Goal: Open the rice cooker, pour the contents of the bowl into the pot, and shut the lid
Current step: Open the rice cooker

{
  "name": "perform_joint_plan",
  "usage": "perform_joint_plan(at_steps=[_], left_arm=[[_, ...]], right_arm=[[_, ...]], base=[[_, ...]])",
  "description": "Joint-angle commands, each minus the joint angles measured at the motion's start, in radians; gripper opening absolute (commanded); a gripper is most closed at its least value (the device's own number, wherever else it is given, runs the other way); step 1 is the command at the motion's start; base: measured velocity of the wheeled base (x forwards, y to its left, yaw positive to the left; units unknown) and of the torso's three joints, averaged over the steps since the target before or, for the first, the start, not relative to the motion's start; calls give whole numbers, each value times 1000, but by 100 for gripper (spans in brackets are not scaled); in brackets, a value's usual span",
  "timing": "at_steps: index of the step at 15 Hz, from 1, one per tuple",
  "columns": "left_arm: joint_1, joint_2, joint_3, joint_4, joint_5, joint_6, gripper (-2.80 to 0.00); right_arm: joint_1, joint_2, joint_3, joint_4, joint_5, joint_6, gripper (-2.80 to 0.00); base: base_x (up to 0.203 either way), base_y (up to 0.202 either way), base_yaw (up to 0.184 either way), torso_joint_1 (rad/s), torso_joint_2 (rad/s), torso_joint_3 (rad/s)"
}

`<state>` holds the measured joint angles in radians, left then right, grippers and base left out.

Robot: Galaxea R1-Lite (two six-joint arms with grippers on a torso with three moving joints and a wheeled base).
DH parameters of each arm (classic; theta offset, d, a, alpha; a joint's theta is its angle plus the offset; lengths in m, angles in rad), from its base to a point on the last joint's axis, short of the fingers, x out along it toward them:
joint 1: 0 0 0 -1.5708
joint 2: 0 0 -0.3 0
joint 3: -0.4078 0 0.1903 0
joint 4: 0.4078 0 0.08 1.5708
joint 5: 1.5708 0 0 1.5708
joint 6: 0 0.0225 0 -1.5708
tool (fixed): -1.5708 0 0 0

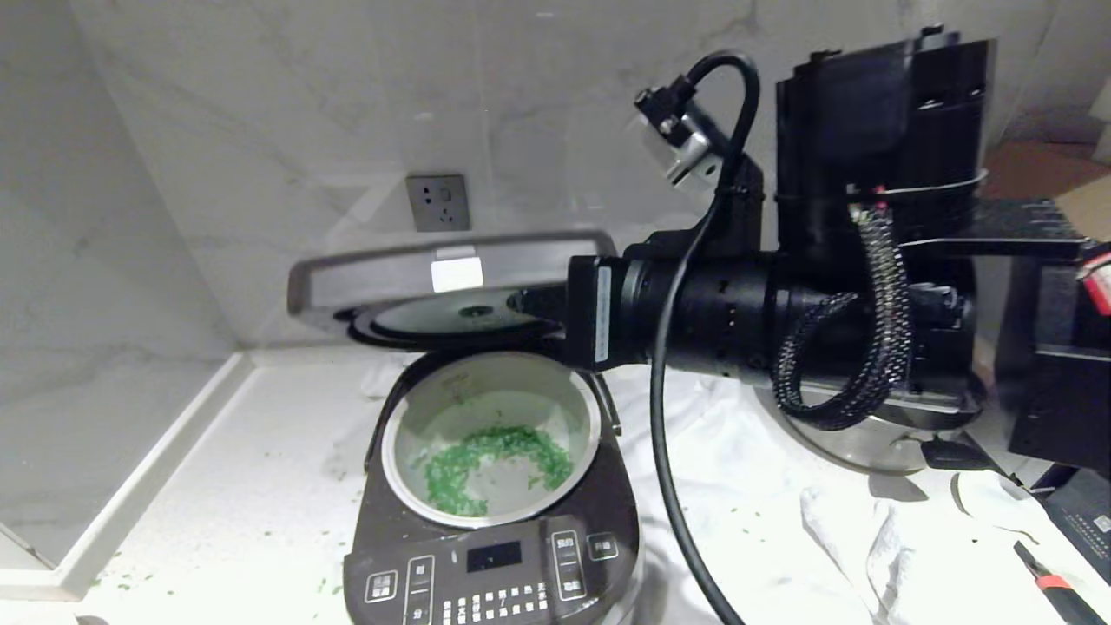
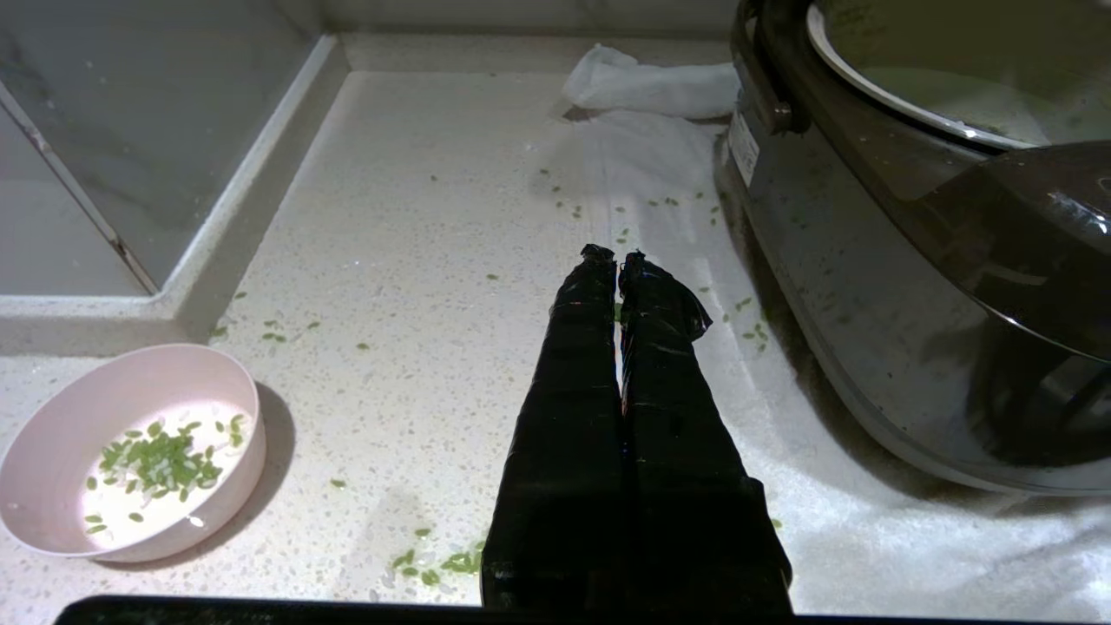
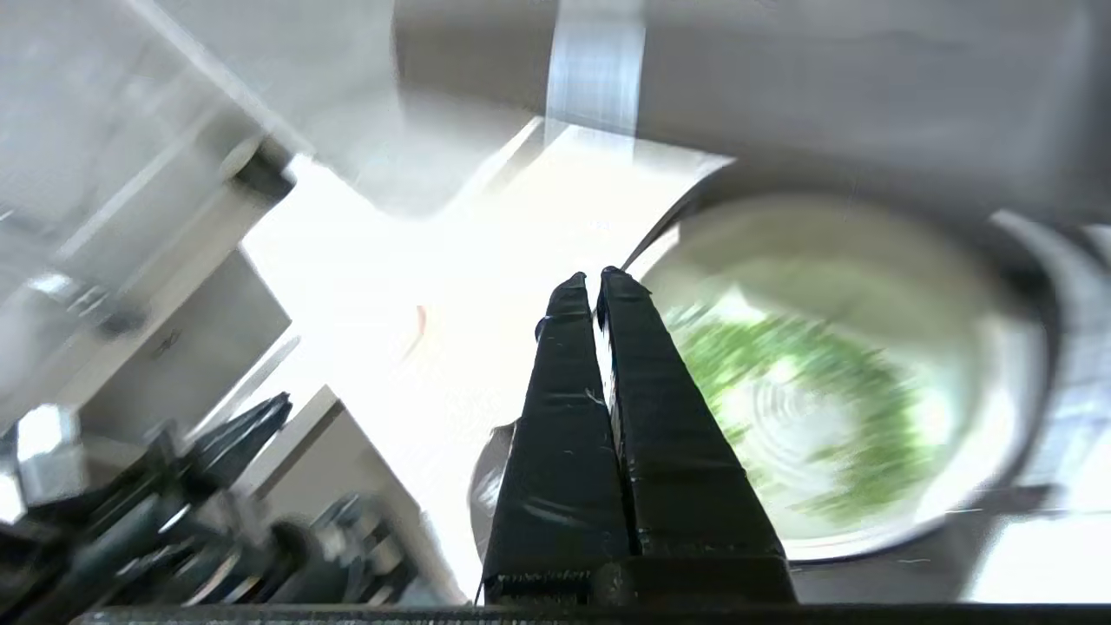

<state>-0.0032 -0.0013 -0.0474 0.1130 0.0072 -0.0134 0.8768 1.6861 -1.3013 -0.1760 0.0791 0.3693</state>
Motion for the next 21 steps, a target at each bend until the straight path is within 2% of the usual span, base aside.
perform_joint_plan(at_steps=[1,5,8,11,15,19,21], left_arm=[[0,-2,0,1,0,0,-280],[0,-2,0,1,0,0,-280],[0,-2,0,1,0,0,-280],[0,-2,0,1,0,0,-280],[1,-2,0,1,0,0,-280],[2,-2,0,1,0,0,-280],[2,-2,0,1,0,0,-280]], right_arm=[[-1,-95,18,-4,-49,-38,-280],[-1,-197,78,-4,-131,-117,-280],[-10,-294,180,-5,-259,-205,-280],[-31,-441,296,-4,-311,-243,-280],[-157,-600,435,5,-324,-251,-280],[-302,-756,514,96,-331,-251,-280],[-368,-811,569,108,-380,-266,-280]], base=[[0,0,0,0,0,0],[0,0,0,0,0,0],[0,0,0,0,0,0],[0,0,0,0,0,0],[0,0,0,0,0,0],[0,0,0,0,0,0],[0,0,0,0,0,0]])
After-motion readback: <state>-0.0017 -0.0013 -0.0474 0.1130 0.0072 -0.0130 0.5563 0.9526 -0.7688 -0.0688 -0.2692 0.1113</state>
